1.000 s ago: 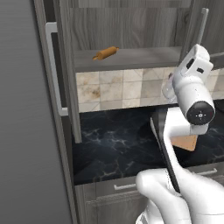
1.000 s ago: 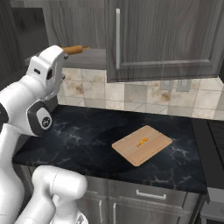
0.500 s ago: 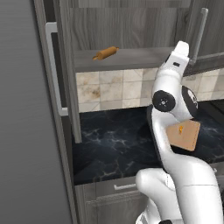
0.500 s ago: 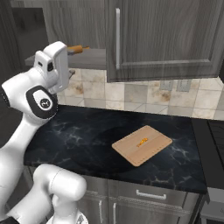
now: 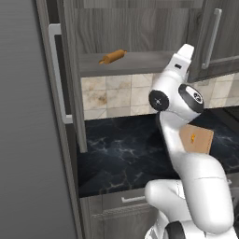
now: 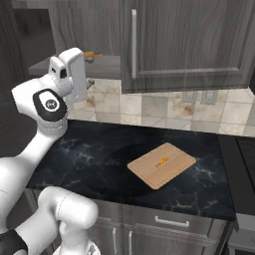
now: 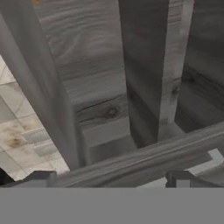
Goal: Open the cabinet, retrieve the rolling pin, and place it next to the meat on the cutting board to prepare for tenderizing.
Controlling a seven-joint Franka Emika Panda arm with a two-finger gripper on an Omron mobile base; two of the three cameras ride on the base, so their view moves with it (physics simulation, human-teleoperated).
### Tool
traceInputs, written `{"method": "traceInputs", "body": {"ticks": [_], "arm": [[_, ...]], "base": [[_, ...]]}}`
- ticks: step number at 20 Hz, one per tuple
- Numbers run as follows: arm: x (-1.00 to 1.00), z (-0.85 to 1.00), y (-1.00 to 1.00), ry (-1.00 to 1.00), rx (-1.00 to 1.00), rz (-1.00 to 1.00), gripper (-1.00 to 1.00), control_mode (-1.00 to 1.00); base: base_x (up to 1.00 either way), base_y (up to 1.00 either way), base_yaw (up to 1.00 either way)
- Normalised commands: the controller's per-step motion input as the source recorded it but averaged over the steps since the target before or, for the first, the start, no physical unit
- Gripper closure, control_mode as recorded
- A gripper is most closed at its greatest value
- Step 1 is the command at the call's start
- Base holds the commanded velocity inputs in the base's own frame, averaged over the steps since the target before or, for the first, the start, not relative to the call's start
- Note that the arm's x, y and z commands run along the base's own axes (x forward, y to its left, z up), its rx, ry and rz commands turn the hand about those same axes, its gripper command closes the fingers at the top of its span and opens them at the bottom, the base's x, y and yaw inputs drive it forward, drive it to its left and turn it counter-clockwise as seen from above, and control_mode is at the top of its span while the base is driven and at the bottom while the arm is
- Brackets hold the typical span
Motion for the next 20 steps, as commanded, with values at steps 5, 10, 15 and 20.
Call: {"method": "traceInputs", "body": {"ticks": [5,10,15,20], "arm": [[0.27,0.00,-0.12,0.05,0.00,-0.09,-1.00,-1.00],[0.29,0.00,-0.09,0.06,-0.02,-0.07,-1.00,-1.00],[0.24,0.00,-0.07,0.01,-0.02,-0.05,-1.00,-1.00],[0.18,0.00,-0.06,0.00,-0.02,-0.06,-1.00,-1.00]], "base": [[0.00,0.00,0.00],[0.00,0.00,0.00],[0.00,0.00,0.00],[0.00,0.00,0.00]]}}
